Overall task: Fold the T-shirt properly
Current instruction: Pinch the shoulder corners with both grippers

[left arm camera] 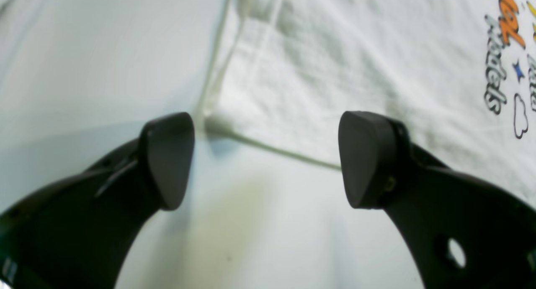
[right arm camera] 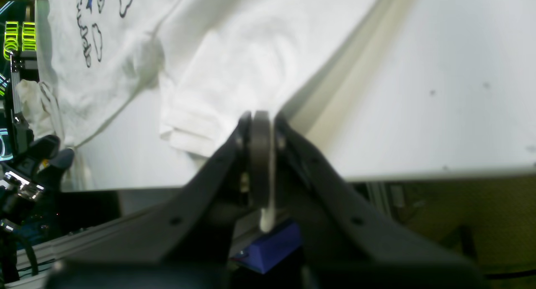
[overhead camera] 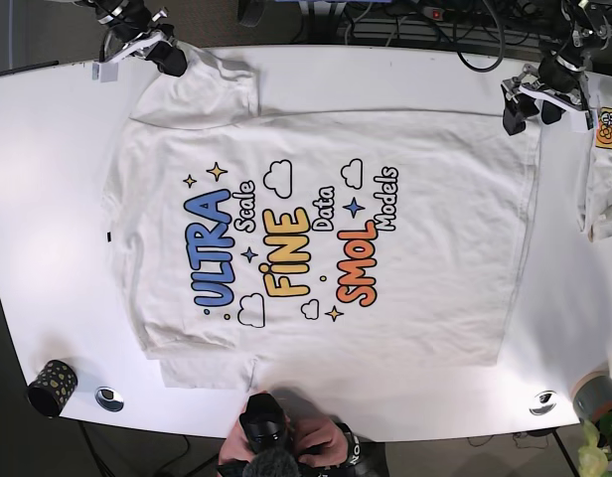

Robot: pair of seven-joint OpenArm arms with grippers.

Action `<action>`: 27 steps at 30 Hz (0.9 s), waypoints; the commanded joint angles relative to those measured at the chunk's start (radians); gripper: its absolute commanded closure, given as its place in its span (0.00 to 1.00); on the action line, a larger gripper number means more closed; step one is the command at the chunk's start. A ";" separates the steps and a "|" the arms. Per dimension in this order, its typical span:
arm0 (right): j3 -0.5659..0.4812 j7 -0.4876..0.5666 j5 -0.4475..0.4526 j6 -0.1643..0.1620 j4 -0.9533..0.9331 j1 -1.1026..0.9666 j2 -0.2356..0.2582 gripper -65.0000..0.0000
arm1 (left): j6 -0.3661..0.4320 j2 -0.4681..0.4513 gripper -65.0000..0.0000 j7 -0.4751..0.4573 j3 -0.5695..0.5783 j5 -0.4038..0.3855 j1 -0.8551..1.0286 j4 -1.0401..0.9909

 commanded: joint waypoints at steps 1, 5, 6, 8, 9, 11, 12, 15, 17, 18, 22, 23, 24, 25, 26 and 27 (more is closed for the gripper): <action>0.006 0.010 0.015 0.013 0.017 -0.005 0.012 1.00 | -0.002 -0.014 0.22 -0.005 0.013 -0.014 -0.024 0.012; 0.008 0.010 0.015 0.013 0.017 -0.005 0.012 1.00 | -0.002 -0.012 0.22 -0.005 0.022 -0.013 -0.031 -0.005; 0.008 0.010 0.015 0.013 0.017 -0.005 0.012 1.00 | -0.002 -0.012 0.22 -0.005 0.022 -0.013 -0.033 -0.017; 0.008 0.010 0.015 0.013 0.017 -0.004 0.012 1.00 | -0.002 -0.012 0.23 -0.005 0.024 -0.013 -0.047 -0.038; 0.008 0.010 0.015 0.013 0.017 -0.004 0.012 1.00 | -0.002 -0.012 0.25 -0.005 0.024 -0.013 -0.065 -0.051; 0.008 0.010 0.015 0.013 0.017 -0.004 0.012 1.00 | -0.002 -0.015 0.32 -0.005 0.022 -0.013 -0.077 -0.075; 0.008 0.010 0.015 0.013 0.017 -0.004 0.012 1.00 | -0.002 -0.015 0.37 -0.005 0.022 -0.013 -0.079 -0.091; 0.008 0.010 0.015 0.013 0.017 -0.004 0.013 1.00 | -0.004 -0.015 0.47 -0.005 0.024 -0.013 -0.082 -0.109; 0.008 0.010 0.015 0.013 0.017 -0.004 0.013 1.00 | -0.004 -0.015 0.52 -0.005 0.024 -0.013 -0.082 -0.109; 0.008 0.010 0.015 0.013 0.017 -0.004 0.013 1.00 | -0.005 -0.015 0.54 -0.005 0.024 -0.013 -0.082 -0.109; 0.006 0.010 0.015 0.013 0.017 -0.002 0.013 1.00 | -0.004 -0.015 0.74 -0.005 0.025 -0.013 -0.083 -0.109; 0.006 0.010 0.015 0.013 0.017 -0.002 0.013 1.00 | -0.004 -0.015 0.81 -0.005 0.025 -0.013 -0.083 -0.109; 0.006 0.010 0.015 0.013 0.018 -0.002 0.013 1.00 | -0.004 -0.015 0.92 -0.005 0.025 -0.013 -0.083 -0.109; 0.006 0.010 0.015 0.013 0.018 -0.002 0.013 1.00 | -0.004 -0.015 0.98 -0.005 0.030 -0.013 -0.083 -0.109; 0.006 0.010 0.015 0.013 0.018 -0.002 0.013 1.00 | -0.002 -0.015 1.00 -0.005 0.041 -0.013 -0.083 -0.109; 0.006 0.010 0.015 0.013 0.018 -0.002 0.013 1.00 | -0.002 -0.017 1.00 -0.005 0.051 -0.013 -0.083 -0.107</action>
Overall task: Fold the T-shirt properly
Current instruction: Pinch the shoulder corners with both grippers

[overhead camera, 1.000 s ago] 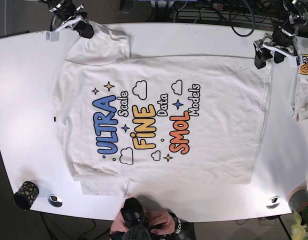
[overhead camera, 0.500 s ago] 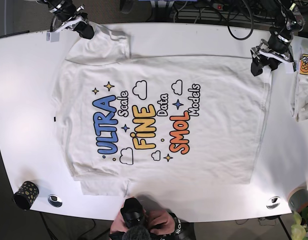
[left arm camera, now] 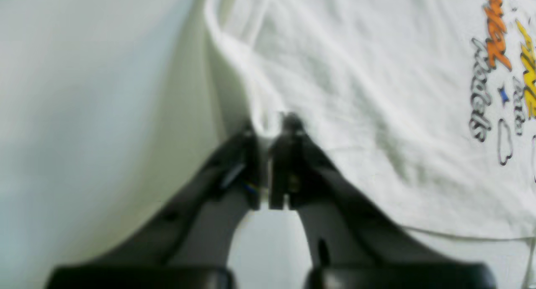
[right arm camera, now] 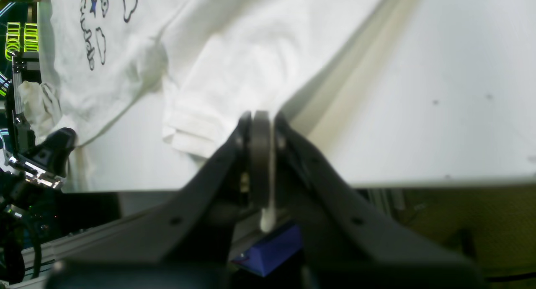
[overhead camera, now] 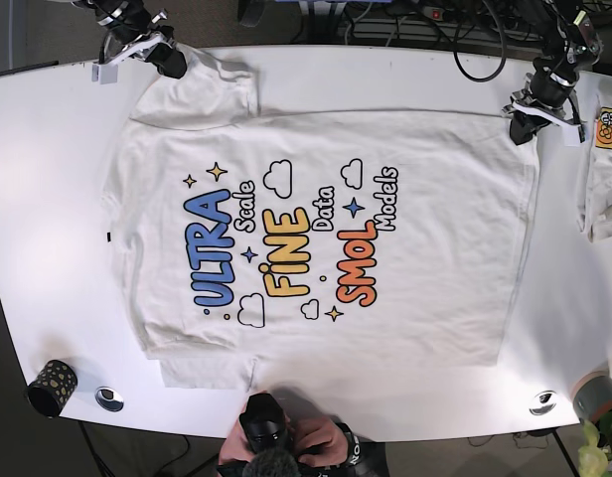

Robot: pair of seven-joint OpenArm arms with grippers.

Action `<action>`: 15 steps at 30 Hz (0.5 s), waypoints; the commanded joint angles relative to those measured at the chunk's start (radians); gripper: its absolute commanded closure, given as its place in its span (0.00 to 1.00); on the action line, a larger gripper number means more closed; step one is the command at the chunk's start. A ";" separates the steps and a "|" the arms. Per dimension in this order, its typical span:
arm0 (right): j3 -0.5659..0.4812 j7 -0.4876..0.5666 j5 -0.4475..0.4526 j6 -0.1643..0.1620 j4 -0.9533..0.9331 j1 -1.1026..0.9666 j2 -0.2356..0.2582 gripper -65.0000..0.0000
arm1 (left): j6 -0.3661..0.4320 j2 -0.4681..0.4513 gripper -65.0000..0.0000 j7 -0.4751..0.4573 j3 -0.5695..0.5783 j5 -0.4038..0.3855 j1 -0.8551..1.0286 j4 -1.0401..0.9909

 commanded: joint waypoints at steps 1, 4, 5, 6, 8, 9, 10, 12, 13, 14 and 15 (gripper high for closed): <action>0.006 0.011 0.015 0.014 0.018 -0.007 0.013 1.00 | -0.003 -0.010 0.99 0.010 0.017 0.002 0.004 0.012; 0.007 0.011 0.015 0.014 0.018 0.004 0.013 1.00 | -0.005 -0.015 1.00 0.010 0.016 0.001 0.005 0.013; 0.007 0.011 0.015 0.014 0.017 0.004 0.013 1.00 | -0.006 -0.015 1.00 0.010 0.014 0.001 0.005 0.013; 0.007 0.011 0.015 0.014 0.015 0.004 0.010 1.00 | -0.008 -0.015 1.00 0.010 0.014 0.001 0.005 0.013; 0.007 0.011 0.015 0.014 0.017 0.002 0.005 1.00 | -0.008 -0.015 1.00 0.010 0.014 -0.002 0.005 0.015; 0.007 0.011 0.015 0.014 0.017 0.001 0.004 1.00 | -0.008 -0.015 1.00 0.010 0.014 -0.002 0.005 0.015; 0.007 0.011 0.015 0.014 0.017 -0.008 0.004 1.00 | -0.008 -0.015 1.00 0.010 0.014 -0.002 0.005 0.022; 0.007 0.011 0.015 0.014 0.017 -0.016 0.004 1.00 | -0.008 -0.015 1.00 0.007 0.017 0.001 0.008 0.041; 0.007 0.011 0.015 0.015 0.018 -0.018 0.004 1.00 | -0.008 -0.016 1.00 0.007 0.022 0.001 0.010 0.053; 0.007 0.011 0.018 0.015 0.018 -0.021 0.004 1.00 | -0.008 -0.016 1.00 0.009 0.028 0.002 0.011 0.065; 0.007 0.011 0.018 0.015 0.020 -0.022 0.004 1.00 | -0.009 -0.016 1.00 0.009 0.034 0.002 0.014 0.074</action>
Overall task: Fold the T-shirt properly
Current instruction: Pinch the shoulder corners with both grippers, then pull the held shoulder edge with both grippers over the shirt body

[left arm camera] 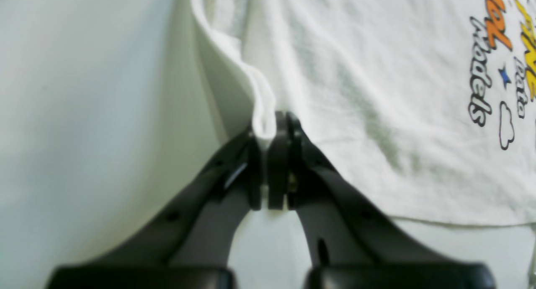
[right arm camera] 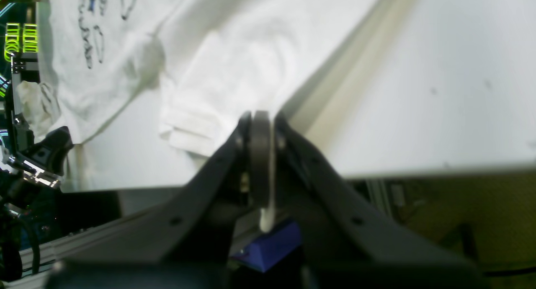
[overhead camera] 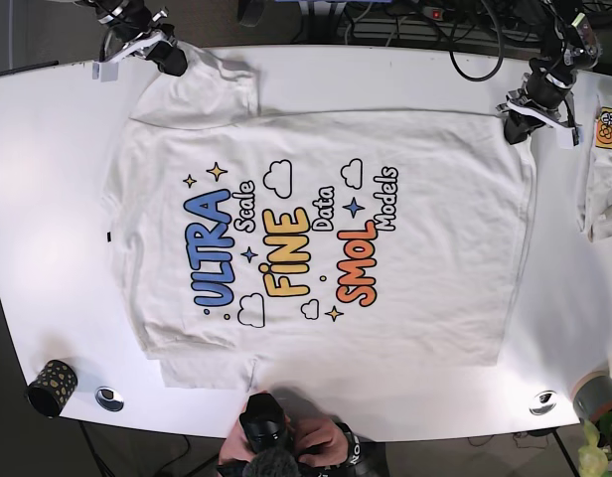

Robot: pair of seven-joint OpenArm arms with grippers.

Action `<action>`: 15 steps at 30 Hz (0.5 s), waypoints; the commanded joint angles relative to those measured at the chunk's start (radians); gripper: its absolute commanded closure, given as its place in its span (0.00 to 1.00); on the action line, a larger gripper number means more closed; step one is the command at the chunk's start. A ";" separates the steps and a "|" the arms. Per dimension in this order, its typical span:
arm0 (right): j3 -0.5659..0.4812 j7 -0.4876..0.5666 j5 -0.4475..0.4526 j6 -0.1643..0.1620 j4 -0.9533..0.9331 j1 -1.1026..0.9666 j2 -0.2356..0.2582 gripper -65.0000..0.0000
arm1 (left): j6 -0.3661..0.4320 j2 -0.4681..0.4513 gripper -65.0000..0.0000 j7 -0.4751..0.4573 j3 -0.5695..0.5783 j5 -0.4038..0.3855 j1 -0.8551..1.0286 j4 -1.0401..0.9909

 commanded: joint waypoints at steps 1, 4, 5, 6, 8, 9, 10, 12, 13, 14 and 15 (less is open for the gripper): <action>0.005 0.010 0.021 0.015 0.019 -0.011 0.007 1.00 | -0.006 -0.012 1.00 -0.010 0.010 -0.013 0.019 0.051; 0.010 0.010 0.023 0.015 0.019 -0.030 0.007 1.00 | -0.006 -0.012 1.00 -0.010 0.015 -0.013 0.042 0.091; 0.012 0.010 0.023 0.015 0.019 -0.039 0.007 1.00 | -0.006 -0.014 1.00 -0.008 0.015 -0.013 0.046 0.108; 0.013 0.010 0.025 0.015 0.019 -0.045 0.007 1.00 | -0.006 -0.014 1.00 -0.008 0.015 -0.013 0.051 0.118; 0.013 0.010 0.025 0.017 0.025 -0.051 0.007 1.00 | -0.006 -0.015 1.00 -0.008 0.015 -0.013 0.077 0.141; 0.013 0.010 0.018 0.017 0.032 -0.060 0.007 1.00 | -0.006 -0.020 1.00 -0.008 0.015 -0.013 0.089 0.151; 0.013 0.010 0.017 0.017 0.038 -0.071 0.007 1.00 | -0.007 -0.024 1.00 -0.008 0.015 -0.013 0.097 0.160; 0.013 0.014 0.018 0.017 0.053 -0.099 0.007 1.00 | -0.018 -0.034 1.00 -0.008 0.020 -0.013 0.120 0.183; 0.013 0.014 0.018 0.017 0.067 -0.105 0.007 1.00 | -0.030 -0.034 1.00 -0.008 0.023 -0.013 0.127 0.189; 0.013 0.014 0.017 0.017 0.081 -0.113 0.007 1.00 | -0.044 -0.035 1.00 -0.008 0.027 -0.013 0.135 0.197; 0.013 0.014 0.017 0.017 0.099 -0.122 0.007 1.00 | -0.061 -0.035 1.00 -0.008 0.027 -0.013 0.151 0.210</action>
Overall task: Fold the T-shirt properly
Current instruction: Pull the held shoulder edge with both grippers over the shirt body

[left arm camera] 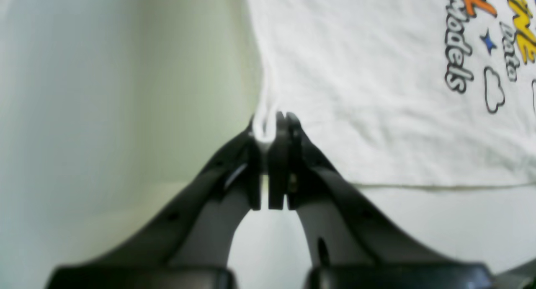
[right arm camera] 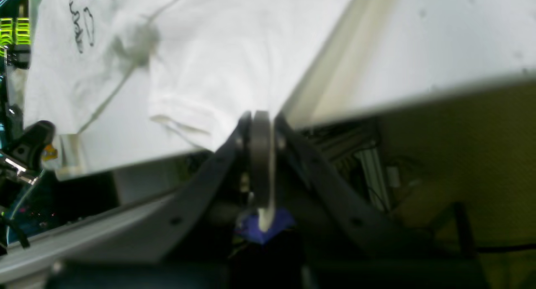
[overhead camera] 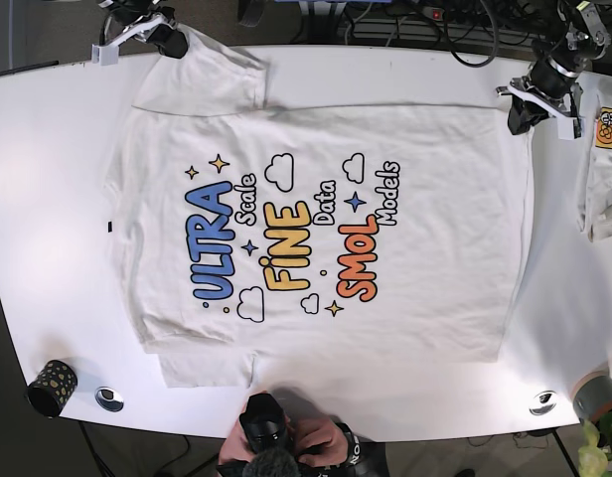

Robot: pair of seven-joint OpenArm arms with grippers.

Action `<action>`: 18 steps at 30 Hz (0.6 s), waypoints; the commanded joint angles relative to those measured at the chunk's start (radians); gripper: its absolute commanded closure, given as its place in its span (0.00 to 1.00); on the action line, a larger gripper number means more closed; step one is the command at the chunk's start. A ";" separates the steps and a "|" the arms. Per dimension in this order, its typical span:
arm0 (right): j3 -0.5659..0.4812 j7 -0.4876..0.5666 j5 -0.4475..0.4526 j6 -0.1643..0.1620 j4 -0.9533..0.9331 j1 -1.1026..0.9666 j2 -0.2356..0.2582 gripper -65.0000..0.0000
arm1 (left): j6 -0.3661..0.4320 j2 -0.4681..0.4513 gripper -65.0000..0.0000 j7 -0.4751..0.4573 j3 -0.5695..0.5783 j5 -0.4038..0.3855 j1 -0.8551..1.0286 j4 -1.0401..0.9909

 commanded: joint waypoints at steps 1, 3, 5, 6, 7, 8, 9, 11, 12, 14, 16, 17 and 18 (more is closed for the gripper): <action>0.006 0.009 0.015 0.015 0.054 -0.038 0.009 1.00 | -0.043 -0.010 1.00 -0.009 -0.001 -0.014 0.029 0.050; 0.008 0.012 0.015 0.015 0.090 -0.067 0.009 1.00 | -0.059 -0.010 1.00 -0.009 -0.004 -0.014 0.061 0.074; 0.008 0.012 0.016 0.015 0.123 -0.089 0.009 1.00 | -0.073 -0.010 1.00 -0.013 -0.004 -0.014 0.088 0.102; 0.008 0.012 0.016 0.015 0.142 -0.103 0.009 1.00 | -0.082 -0.010 1.00 -0.013 -0.004 -0.014 0.101 0.117; 0.008 0.012 0.016 0.015 0.160 -0.117 0.009 1.00 | -0.091 -0.009 1.00 -0.013 -0.004 -0.014 0.113 0.128; 0.008 0.012 0.016 0.015 0.171 -0.127 0.009 1.00 | -0.100 -0.009 1.00 -0.013 -0.004 -0.016 0.124 0.135; 0.008 0.014 0.016 0.015 0.186 -0.141 0.009 1.00 | -0.117 -0.009 1.00 -0.015 -0.004 -0.016 0.137 0.148; 0.008 0.014 0.016 0.015 0.203 -0.155 0.008 1.00 | -0.140 -0.005 1.00 -0.016 -0.006 -0.016 0.148 0.155; 0.009 0.014 0.016 0.015 0.208 -0.158 0.008 1.00 | -0.152 -0.005 1.00 -0.018 -0.012 -0.016 0.151 0.157; 0.025 0.014 0.016 0.015 0.219 -0.161 0.008 1.00 | -0.158 -0.004 1.00 -0.018 -0.035 -0.016 0.151 0.162; 0.052 0.014 0.023 0.015 0.228 -0.163 0.002 1.00 | -0.158 -0.002 1.00 -0.018 -0.064 -0.017 0.151 0.163; 0.065 0.014 0.016 0.015 0.236 -0.160 -0.009 1.00 | -0.158 -0.002 1.00 -0.018 -0.080 -0.019 0.150 0.163; 0.075 0.014 0.015 0.015 0.239 -0.155 -0.017 1.00 | -0.158 -0.002 1.00 -0.018 -0.090 -0.019 0.147 0.163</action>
